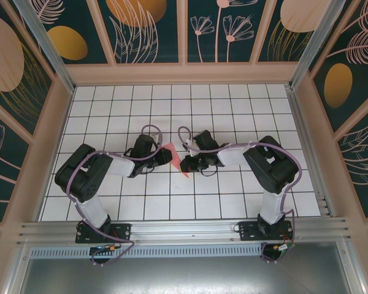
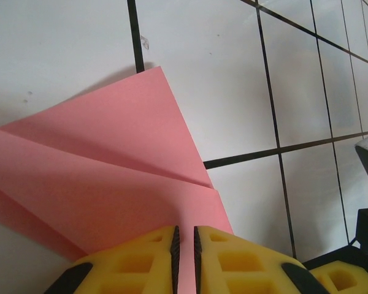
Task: Fold a paper plane with a square sheet of paper (pick it up from the middle)
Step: Fold the wing for the fifth time at the center of the table.
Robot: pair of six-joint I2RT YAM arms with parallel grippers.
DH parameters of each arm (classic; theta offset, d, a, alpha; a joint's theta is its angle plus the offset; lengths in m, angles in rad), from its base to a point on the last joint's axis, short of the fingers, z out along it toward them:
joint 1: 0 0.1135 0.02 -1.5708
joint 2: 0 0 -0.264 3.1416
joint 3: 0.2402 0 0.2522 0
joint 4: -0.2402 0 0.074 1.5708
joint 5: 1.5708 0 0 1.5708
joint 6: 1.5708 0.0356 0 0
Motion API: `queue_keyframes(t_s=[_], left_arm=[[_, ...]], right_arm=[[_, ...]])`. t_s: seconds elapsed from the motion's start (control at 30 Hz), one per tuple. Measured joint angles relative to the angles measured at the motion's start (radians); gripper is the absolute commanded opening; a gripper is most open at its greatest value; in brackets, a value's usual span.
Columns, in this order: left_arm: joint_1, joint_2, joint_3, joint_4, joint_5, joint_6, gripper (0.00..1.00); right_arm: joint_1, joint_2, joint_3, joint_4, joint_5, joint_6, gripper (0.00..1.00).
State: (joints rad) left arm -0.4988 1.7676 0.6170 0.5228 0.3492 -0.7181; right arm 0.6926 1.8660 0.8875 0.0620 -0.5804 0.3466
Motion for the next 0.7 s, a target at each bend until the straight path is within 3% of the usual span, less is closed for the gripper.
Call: queue_keyframes(t_s=[0.17,0.7], left_arm=[[0.045,0.007,0.005,0.005,0.027,0.000,0.17],[0.217,0.009,0.035,-0.027,-0.118,0.001,0.16]], right_arm=[[-0.007,-0.009,-0.031,0.045,-0.005,0.000,0.00],[-0.012,-0.012,-0.053,0.090,-0.018,0.004,0.00]])
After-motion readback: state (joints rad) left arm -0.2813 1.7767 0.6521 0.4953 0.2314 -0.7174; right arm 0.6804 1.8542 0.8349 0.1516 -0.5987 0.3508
